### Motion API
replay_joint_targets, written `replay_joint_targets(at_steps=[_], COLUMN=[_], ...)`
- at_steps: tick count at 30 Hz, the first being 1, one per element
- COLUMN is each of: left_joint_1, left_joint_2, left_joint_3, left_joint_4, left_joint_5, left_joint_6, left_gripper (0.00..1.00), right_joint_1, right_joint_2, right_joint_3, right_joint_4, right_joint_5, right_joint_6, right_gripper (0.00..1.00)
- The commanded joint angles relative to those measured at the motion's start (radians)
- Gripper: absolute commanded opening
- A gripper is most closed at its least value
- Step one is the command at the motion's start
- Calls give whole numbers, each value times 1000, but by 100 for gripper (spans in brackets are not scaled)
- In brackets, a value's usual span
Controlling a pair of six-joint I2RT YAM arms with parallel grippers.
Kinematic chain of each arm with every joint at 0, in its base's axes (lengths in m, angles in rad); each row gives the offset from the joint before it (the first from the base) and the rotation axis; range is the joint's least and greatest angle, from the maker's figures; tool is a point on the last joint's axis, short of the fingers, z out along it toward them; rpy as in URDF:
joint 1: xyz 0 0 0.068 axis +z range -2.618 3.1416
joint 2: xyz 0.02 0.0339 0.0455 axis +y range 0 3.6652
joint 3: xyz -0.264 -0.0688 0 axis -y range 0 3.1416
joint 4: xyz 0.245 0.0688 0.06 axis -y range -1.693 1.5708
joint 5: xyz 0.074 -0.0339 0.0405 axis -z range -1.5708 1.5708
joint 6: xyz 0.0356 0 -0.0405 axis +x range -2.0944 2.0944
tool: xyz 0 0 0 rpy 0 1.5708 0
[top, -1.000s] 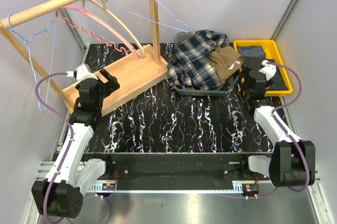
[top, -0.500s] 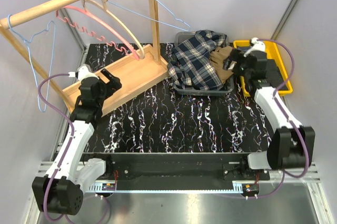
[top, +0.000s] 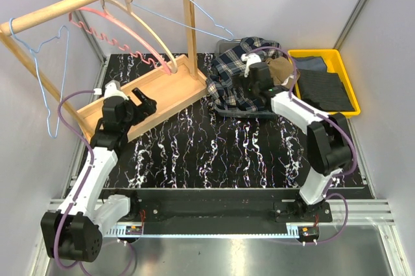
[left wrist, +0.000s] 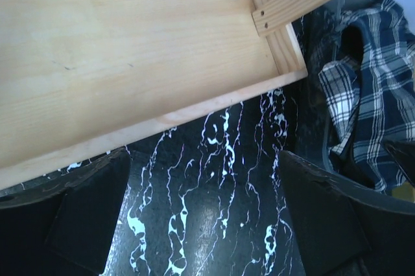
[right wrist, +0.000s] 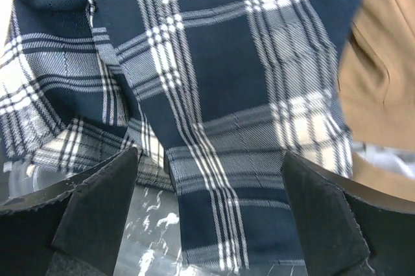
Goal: Place the skirt on the hanger
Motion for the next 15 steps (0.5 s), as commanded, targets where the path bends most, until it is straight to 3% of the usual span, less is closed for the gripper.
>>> replay_joint_targets(at_steps=[1, 11, 15], left_joint_1=[4, 2, 4], left_joint_2=[11, 31, 37], left_joint_3=[-22, -22, -19], left_joint_4=[58, 65, 67], left_joint_5=[70, 89, 98], left_joint_6=[-3, -5, 5], left_gripper=[99, 99, 99], right_joint_1=[67, 150, 148], right_joint_2=[79, 248, 332], right_joint_3=[100, 192, 273], right_joint_4=[47, 317, 310], right_joint_5=[188, 443, 431], right_joint_6=[-138, -365, -375], right_gripper=[100, 100, 99])
